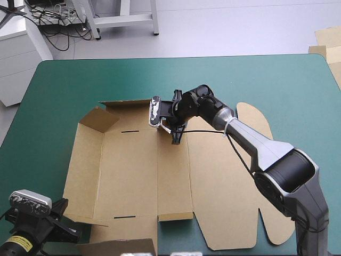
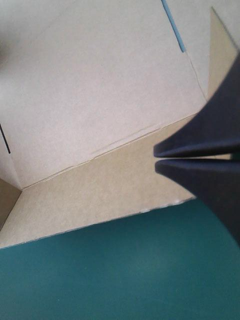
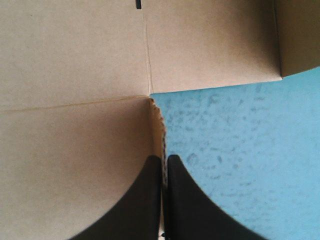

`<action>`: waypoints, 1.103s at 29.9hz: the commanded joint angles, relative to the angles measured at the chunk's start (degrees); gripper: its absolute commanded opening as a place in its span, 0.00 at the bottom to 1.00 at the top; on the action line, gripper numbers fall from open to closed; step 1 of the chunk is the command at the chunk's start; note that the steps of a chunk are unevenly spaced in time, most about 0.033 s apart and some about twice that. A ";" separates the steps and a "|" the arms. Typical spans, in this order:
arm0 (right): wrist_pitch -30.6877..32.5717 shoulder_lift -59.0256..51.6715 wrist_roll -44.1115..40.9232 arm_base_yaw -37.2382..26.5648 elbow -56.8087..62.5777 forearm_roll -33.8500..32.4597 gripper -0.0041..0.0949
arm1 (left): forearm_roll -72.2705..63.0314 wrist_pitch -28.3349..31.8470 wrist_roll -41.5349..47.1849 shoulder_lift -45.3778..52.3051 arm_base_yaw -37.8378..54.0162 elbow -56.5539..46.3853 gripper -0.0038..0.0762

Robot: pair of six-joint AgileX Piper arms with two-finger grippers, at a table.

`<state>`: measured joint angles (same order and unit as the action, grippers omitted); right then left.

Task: Fold the box

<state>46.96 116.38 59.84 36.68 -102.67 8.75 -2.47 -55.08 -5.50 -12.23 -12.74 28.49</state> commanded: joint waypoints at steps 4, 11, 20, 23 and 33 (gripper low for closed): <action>-3.05 -1.56 -7.28 -0.71 -2.07 1.19 0.02 | -0.39 3.69 0.56 -0.71 0.05 1.37 0.04; -3.10 -1.43 -6.34 -0.84 -2.07 0.32 0.02 | -0.39 3.69 0.56 -0.71 0.05 1.37 0.04; -4.52 -1.43 -7.18 -0.84 -2.07 -0.96 0.25 | -0.39 3.69 0.56 -0.71 0.05 1.37 0.04; -4.65 -1.43 -9.77 -0.94 -2.07 -2.29 0.44 | -0.39 3.69 0.56 -0.71 0.05 1.37 0.04; -2.29 -7.60 -9.75 -4.51 -2.07 -9.25 0.51 | -0.39 3.69 0.56 -0.71 0.05 1.37 0.04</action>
<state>45.59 116.03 50.15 34.11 -103.26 3.44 -2.42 -55.08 -5.50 -12.23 -12.74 28.49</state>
